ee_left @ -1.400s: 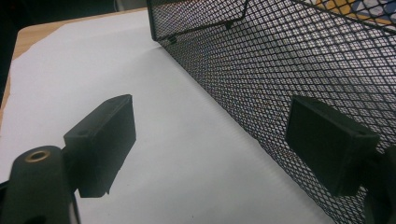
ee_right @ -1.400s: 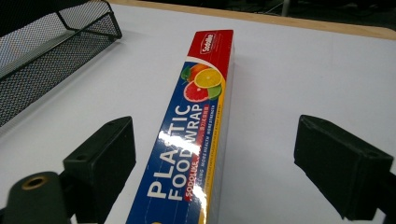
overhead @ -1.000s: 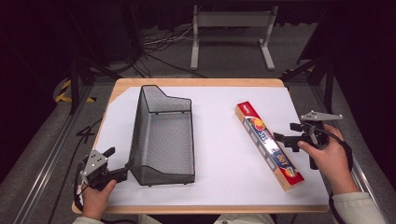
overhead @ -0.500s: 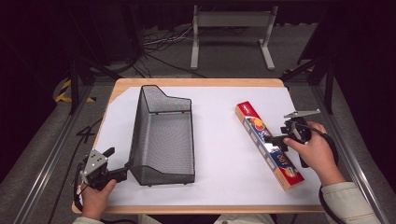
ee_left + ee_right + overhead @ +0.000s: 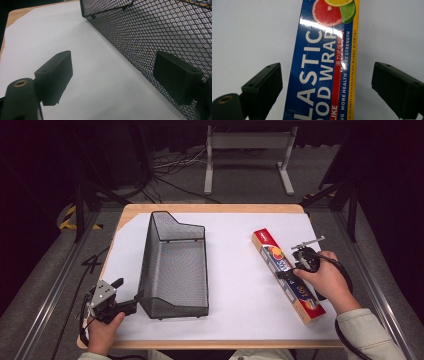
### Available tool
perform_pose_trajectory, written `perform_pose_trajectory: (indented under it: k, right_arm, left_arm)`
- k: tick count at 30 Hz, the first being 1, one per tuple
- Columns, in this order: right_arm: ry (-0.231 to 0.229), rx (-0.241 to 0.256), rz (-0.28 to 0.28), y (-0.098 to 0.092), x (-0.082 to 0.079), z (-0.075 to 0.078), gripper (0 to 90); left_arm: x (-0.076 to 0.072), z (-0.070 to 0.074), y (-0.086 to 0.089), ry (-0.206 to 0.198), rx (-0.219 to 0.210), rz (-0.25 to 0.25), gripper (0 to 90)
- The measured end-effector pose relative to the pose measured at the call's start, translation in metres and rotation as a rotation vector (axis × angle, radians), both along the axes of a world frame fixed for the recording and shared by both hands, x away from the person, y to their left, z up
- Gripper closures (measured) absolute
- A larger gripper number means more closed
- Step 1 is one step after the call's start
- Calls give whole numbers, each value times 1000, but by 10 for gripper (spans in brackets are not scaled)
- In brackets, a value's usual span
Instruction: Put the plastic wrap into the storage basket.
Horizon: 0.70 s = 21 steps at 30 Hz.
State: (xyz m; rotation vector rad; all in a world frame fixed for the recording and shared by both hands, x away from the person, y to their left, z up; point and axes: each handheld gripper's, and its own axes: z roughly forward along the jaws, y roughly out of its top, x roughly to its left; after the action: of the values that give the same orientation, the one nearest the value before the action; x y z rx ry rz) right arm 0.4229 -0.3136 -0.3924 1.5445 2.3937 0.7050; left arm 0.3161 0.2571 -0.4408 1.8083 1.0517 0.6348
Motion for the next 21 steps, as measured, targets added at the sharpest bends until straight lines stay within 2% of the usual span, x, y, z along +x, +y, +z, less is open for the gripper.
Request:
perform_pose_trajectory:
  k: [4,10,14,21]
  right_arm:
    - [2,-21,3,5,2,-3,103]
    - [35,-61,-19,9,6,-9,108]
    - [69,-75,-44,13,8,-12,150]
    - [101,-104,-80,17,7,-17,290]
  left_arm:
    - [0,0,0,0,0,2,170]
    - [0,0,0,-2,-2,3,170]
    - [0,0,0,1,1,2,170]
    - [0,0,0,0,-2,4,171]
